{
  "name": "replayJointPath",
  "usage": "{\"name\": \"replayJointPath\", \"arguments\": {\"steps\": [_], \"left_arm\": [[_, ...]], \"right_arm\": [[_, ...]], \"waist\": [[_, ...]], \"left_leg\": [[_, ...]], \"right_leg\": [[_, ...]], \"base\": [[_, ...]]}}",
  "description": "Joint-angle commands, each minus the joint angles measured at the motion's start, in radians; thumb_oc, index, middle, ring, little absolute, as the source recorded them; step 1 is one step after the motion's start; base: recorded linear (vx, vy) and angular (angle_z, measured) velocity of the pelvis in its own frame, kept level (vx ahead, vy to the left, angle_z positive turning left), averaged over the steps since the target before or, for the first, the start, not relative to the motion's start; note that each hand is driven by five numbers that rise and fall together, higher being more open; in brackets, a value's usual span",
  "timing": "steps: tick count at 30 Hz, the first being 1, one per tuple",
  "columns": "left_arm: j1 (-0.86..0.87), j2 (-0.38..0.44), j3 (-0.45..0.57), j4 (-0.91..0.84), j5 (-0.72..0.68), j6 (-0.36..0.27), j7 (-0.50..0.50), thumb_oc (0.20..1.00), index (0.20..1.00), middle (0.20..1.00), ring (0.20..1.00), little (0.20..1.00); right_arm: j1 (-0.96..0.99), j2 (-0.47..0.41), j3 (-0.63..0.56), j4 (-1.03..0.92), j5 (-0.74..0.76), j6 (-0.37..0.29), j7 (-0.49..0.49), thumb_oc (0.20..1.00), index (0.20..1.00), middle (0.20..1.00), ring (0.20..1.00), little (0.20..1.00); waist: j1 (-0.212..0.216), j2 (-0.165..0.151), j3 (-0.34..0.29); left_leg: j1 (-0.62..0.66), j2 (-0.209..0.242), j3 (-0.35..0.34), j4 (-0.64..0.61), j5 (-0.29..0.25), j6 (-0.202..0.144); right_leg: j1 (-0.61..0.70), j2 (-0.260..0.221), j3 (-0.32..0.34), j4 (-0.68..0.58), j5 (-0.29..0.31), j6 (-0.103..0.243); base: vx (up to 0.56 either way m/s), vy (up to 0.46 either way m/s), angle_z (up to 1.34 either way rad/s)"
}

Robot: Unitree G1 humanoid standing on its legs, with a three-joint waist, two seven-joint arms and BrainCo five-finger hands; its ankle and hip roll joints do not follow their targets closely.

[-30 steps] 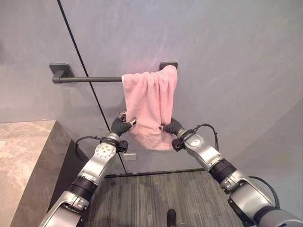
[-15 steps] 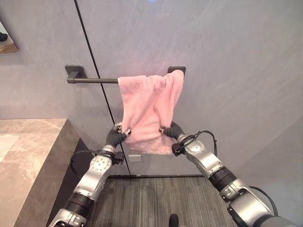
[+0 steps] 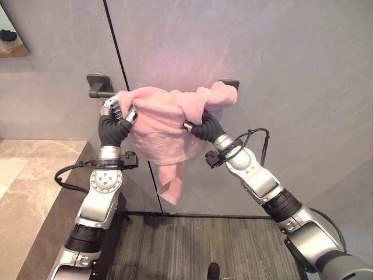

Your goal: Put brush and paste in cup on sink, flatten towel.

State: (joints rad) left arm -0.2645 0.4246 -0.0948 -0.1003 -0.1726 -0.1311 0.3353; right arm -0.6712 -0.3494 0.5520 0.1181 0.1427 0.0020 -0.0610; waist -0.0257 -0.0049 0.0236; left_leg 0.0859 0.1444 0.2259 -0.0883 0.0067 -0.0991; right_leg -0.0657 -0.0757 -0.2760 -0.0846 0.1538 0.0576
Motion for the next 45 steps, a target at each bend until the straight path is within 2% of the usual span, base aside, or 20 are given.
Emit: {"name": "replayJointPath", "arguments": {"steps": [1, 6, 9, 16, 17, 21, 24, 32, 38, 45], "left_arm": [[0.001, 0.064, 0.028, 0.024, 0.042, -0.031, 0.047, 0.2, 0.2, 0.2, 0.2, 0.2], [0.055, 0.013, -0.012, 0.21, -0.021, -0.009, 0.045, 0.2, 0.2, 0.2, 0.2, 0.2], [0.072, -0.03, -0.024, 0.244, -0.09, 0.0, 0.055, 0.2, 0.2, 0.2, 0.2, 0.2], [0.044, 0.007, 0.017, 0.105, -0.007, 0.005, 0.108, 0.2, 0.2, 0.2, 0.2, 0.2], [0.038, 0.005, 0.036, 0.035, 0.006, 0.0, 0.141, 0.2, 0.2, 0.2, 0.2, 0.2], [0.02, 0.038, 0.072, -0.13, 0.074, -0.033, 0.146, 0.2, 0.2, 0.2, 0.2, 0.2], [-0.004, 0.051, 0.085, -0.207, 0.102, -0.053, 0.164, 0.2, 0.2, 0.2, 0.2, 0.2], [0.043, 0.057, 0.117, -0.282, 0.104, -0.064, 0.171, 0.2, 0.2, 0.2, 0.2, 0.2], [0.118, 0.045, 0.156, -0.204, 0.079, -0.053, 0.19, 0.2, 0.2, 0.2, 0.2, 0.2], [0.163, 0.027, 0.142, -0.02, 0.009, -0.014, 0.136, 0.2, 0.2, 0.2, 0.2, 0.2]], "right_arm": [[-0.044, 0.055, -0.001, 0.055, -0.012, -0.032, 0.001, 0.2, 0.2, 0.2, 0.2, 0.2], [-0.006, 0.115, 0.058, 0.203, 0.003, 0.001, 0.014, 0.2, 0.2, 0.2, 0.2, 0.2], [0.029, 0.12, 0.057, 0.177, -0.052, -0.005, -0.004, 0.2, 0.2, 0.2, 0.2, 0.2], [0.021, 0.087, -0.016, -0.009, -0.047, -0.048, -0.059, 0.2, 0.2, 0.2, 0.2, 0.2], [0.018, 0.069, -0.042, -0.074, -0.054, -0.066, -0.079, 0.2, 0.2, 0.2, 0.2, 0.2], [0.007, 0.052, -0.079, -0.203, -0.019, -0.114, -0.082, 0.2, 0.2, 0.2, 0.2, 0.2], [-0.012, 0.049, -0.088, -0.251, 0.026, -0.142, -0.088, 0.2, 0.2, 0.2, 0.2, 0.2], [-0.022, 0.05, -0.06, -0.255, 0.092, -0.141, -0.072, 0.2, 0.2, 0.2, 0.2, 0.2], [0.015, 0.054, -0.028, -0.173, 0.081, -0.112, -0.059, 0.2, 0.2, 0.2, 0.2, 0.2], [0.088, 0.056, -0.031, -0.047, 0.053, -0.066, -0.045, 0.2, 0.2, 0.2, 0.2, 0.2]], "waist": [[0.014, -0.087, 0.001], [0.026, -0.092, 0.009], [0.027, -0.086, 0.011], [0.023, -0.077, -0.001], [0.021, -0.074, 0.0], [0.017, -0.076, -0.006], [0.015, -0.075, -0.009], [0.022, -0.076, -0.012], [0.037, -0.08, -0.008], [0.032, -0.079, -0.003]], "left_leg": [[0.006, -0.026, -0.036, 0.001, -0.013, 0.017], [0.007, -0.028, -0.039, 0.001, -0.013, 0.019], [0.009, -0.03, -0.039, 0.001, -0.013, 0.023], [0.011, -0.033, -0.037, 0.001, -0.018, 0.027], [0.015, -0.031, -0.038, 0.001, -0.024, 0.027], [0.016, -0.033, -0.038, 0.001, -0.025, 0.03], [0.021, -0.034, -0.035, 0.001, -0.028, 0.03], [0.039, -0.034, -0.029, 0.001, -0.035, 0.03], [0.034, -0.033, -0.033, 0.001, -0.03, 0.03], [0.031, -0.032, -0.031, 0.001, -0.025, 0.027]], "right_leg": [[0.058, -0.113, 0.068, -0.003, -0.019, 0.105], [0.06, -0.113, 0.065, -0.003, -0.022, 0.103], [0.06, -0.113, 0.069, -0.003, -0.022, 0.104], [0.059, -0.114, 0.07, -0.003, -0.027, 0.107], [0.063, -0.111, 0.07, -0.002, -0.031, 0.108], [0.061, -0.116, 0.071, -0.002, -0.029, 0.112], [0.061, -0.116, 0.078, -0.001, -0.03, 0.113], [0.077, -0.114, 0.082, -0.003, -0.037, 0.111], [0.073, -0.112, 0.075, -0.003, -0.034, 0.109], [0.072, -0.11, 0.073, -0.003, -0.034, 0.104]], "base": [[0.0, 0.0, 0.0], [0.01, 0.003, 0.03], [0.01, 0.004, 0.02], [0.01, 0.008, 0.0], [0.0, 0.0, 0.0], [0.0, 0.0, 0.0], [0.0, 0.0, 0.0], [0.0, 0.0, -0.01], [0.0, 0.0, 0.0], [0.0, 0.0, 0.0]]}}
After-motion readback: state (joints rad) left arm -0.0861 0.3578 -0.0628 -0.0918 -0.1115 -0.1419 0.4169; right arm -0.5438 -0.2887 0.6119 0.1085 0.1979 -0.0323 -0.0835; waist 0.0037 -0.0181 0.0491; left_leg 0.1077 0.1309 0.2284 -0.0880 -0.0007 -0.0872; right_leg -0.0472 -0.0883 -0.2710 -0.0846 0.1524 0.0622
